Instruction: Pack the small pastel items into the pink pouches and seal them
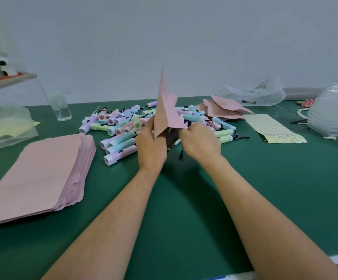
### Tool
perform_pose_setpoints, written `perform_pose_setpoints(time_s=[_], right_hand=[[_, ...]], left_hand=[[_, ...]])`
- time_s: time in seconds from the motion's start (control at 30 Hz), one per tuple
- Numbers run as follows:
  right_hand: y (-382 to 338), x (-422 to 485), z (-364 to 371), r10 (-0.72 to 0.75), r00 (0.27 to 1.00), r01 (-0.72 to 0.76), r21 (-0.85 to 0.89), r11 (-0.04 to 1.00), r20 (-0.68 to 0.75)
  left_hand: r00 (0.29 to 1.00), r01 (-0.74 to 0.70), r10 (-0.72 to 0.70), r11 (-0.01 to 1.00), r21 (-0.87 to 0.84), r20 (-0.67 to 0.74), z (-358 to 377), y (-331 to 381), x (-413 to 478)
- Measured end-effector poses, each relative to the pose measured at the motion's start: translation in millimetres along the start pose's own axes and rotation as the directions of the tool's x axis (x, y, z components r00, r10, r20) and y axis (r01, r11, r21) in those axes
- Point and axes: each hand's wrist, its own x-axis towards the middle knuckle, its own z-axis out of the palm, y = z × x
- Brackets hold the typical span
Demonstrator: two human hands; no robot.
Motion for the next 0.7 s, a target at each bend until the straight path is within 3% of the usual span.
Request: perform_pose_setpoints(time_s=[0.07, 0.13, 0.27, 0.37, 0.43, 0.57, 0.63, 0.7], right_hand=[[-7.2, -8.3, -2.1, 0.091, 0.929, -0.229, 0.365, 0.902, 0.358], [-10.7, -12.4, -2.7, -0.004, 0.868, -0.306, 0.54, 0.784, 0.496], [-14.0, -9.5, -0.7, -0.027, 0.944, -0.256, 0.778, 0.573, 0.33], [-16.6, -5.5, 3.3, 0.009, 0.999, -0.035, 0.912, 0.408, 0.035], [-12.1, 0.2, 4.5, 0.026, 0.994, 0.086, 0.884, 0.459, -0.11], [6.7, 10.0, 11.1, 0.062, 0.994, 0.017, 0.71, 0.704, -0.085], [17.9, 13.0, 13.8, 0.07, 0.976, 0.062, 0.571, 0.819, -0.205], [29.8, 16.2, 15.5, -0.042, 0.941, 0.15, 0.305, 0.941, -0.335]], left_hand=[[1.0, 0.007, -0.008, 0.999, 0.038, 0.018, 2.2, 1.0, -1.2], [0.999, -0.019, 0.017, 0.998, 0.068, 0.033, 4.0, 1.8, -3.3], [0.991, -0.062, 0.056, 0.997, 0.049, 0.121, 6.2, -0.8, -3.8], [0.982, -0.104, 0.082, 0.987, 0.126, 0.17, 4.7, -3.6, -3.9], [0.982, 0.007, -0.015, 0.999, 0.039, 0.188, 7.0, 0.4, -5.5], [0.984, 0.155, -0.151, 0.987, -0.031, 0.091, 6.4, 1.6, -7.7], [0.971, 0.24, -0.238, 0.968, -0.074, 0.031, 3.5, -0.8, -6.2], [0.943, 0.331, -0.334, 0.932, -0.149, 0.006, 1.3, -3.3, -2.6]])
